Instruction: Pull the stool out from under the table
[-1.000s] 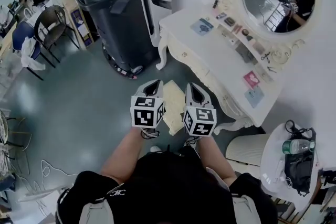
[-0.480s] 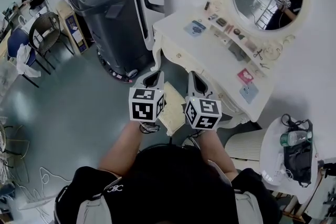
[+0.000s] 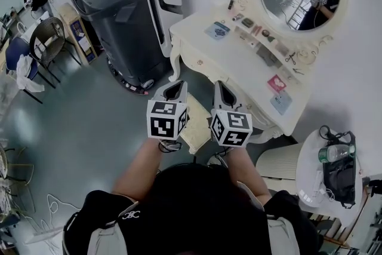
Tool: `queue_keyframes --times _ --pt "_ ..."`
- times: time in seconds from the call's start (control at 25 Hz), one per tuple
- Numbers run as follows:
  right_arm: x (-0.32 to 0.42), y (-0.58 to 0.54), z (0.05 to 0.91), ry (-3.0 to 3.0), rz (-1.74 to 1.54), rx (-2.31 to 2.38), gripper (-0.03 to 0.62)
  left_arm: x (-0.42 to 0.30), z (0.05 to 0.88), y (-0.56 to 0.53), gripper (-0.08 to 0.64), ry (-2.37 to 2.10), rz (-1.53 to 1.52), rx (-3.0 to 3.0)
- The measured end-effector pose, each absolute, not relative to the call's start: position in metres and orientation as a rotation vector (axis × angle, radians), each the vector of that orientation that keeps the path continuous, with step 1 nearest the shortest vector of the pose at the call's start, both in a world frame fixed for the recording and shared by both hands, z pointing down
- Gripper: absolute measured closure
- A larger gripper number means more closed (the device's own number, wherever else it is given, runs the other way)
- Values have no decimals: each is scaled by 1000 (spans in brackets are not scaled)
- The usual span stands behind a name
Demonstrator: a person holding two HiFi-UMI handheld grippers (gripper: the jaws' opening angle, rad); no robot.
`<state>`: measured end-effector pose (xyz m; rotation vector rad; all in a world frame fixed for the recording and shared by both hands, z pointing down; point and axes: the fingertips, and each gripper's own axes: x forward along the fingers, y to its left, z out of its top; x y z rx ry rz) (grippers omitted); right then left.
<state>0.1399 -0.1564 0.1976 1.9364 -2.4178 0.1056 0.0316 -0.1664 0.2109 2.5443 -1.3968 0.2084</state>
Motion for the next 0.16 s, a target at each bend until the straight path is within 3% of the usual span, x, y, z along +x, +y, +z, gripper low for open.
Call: queue_keyframes --times 0.16 --pt "146 -155 194 -2419 89 1938 584 42 213 -165 554 -1384 231 2562"
